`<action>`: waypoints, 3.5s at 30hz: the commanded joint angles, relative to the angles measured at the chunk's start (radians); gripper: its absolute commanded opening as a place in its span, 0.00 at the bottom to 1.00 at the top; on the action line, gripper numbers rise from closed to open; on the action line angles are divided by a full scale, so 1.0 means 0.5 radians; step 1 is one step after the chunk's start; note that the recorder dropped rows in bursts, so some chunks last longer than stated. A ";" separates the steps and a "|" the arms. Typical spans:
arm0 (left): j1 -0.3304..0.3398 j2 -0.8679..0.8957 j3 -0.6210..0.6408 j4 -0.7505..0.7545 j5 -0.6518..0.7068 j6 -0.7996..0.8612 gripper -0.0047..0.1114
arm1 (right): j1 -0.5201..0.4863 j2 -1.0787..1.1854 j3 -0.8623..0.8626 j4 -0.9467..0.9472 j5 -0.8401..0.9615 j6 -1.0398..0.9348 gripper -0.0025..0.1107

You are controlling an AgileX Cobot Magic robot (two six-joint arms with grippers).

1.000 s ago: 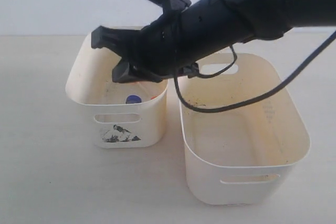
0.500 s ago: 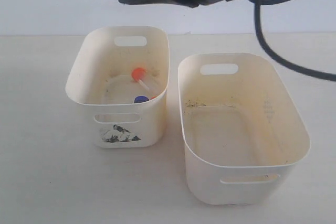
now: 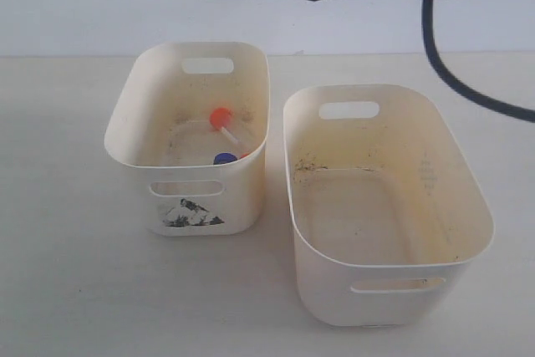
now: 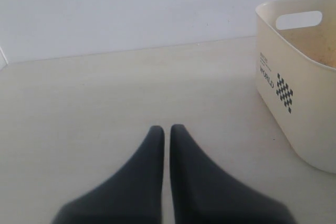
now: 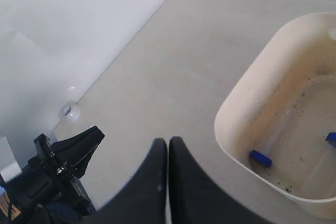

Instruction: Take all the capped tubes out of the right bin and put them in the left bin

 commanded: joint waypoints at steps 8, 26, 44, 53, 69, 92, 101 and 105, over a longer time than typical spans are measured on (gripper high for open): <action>0.002 -0.004 -0.007 -0.013 -0.030 -0.023 0.08 | 0.000 -0.013 -0.008 -0.025 -0.040 -0.033 0.02; 0.002 -0.004 -0.007 -0.013 -0.030 -0.023 0.08 | -0.264 -0.634 0.150 -0.642 -0.001 -0.093 0.02; 0.002 -0.004 -0.007 -0.013 -0.030 -0.023 0.08 | -1.096 -2.042 1.783 -0.635 -0.761 -0.062 0.02; 0.002 -0.004 -0.007 -0.013 -0.030 -0.023 0.08 | -1.118 -2.389 2.173 -0.445 -0.765 -0.030 0.02; 0.002 -0.004 -0.007 -0.013 -0.030 -0.023 0.08 | -1.118 -2.389 2.367 -0.345 -0.750 -0.065 0.02; 0.002 -0.004 -0.007 -0.013 -0.030 -0.023 0.08 | -1.118 -2.547 2.367 -1.400 -0.507 0.838 0.02; 0.002 -0.004 -0.007 -0.013 -0.030 -0.023 0.08 | -1.118 -2.547 2.367 -1.383 -0.516 0.838 0.02; 0.002 -0.004 -0.007 -0.013 -0.030 -0.023 0.08 | -1.118 -2.547 2.367 -1.383 -0.516 0.838 0.02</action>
